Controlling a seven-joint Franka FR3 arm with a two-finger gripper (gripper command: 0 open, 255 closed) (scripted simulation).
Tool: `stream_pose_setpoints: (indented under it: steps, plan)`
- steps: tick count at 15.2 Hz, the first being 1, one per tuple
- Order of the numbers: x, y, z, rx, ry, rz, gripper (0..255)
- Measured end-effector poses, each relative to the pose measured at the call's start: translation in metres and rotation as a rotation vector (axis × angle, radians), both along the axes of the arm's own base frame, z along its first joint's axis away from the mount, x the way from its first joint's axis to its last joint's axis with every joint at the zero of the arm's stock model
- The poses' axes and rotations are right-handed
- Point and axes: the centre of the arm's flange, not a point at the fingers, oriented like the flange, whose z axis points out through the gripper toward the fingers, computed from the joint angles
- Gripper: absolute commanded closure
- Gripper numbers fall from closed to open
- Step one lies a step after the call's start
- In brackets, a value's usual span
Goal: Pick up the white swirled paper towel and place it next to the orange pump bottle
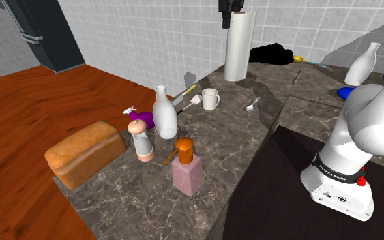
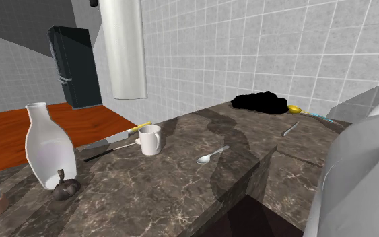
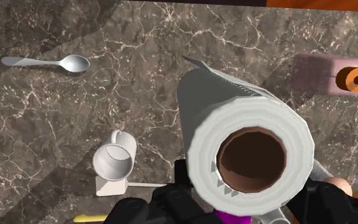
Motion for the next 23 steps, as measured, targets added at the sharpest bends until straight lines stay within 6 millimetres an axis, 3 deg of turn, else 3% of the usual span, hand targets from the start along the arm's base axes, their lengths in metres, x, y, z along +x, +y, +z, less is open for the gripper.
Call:
stream_pose_setpoints:
  steps: [20,23]
  plan:
    - [-0.121,0.237,0.001,-0.001,0.000,0.000,255]
    - [-0.130,0.256,-0.005,-0.001,0.000,-0.001,255]
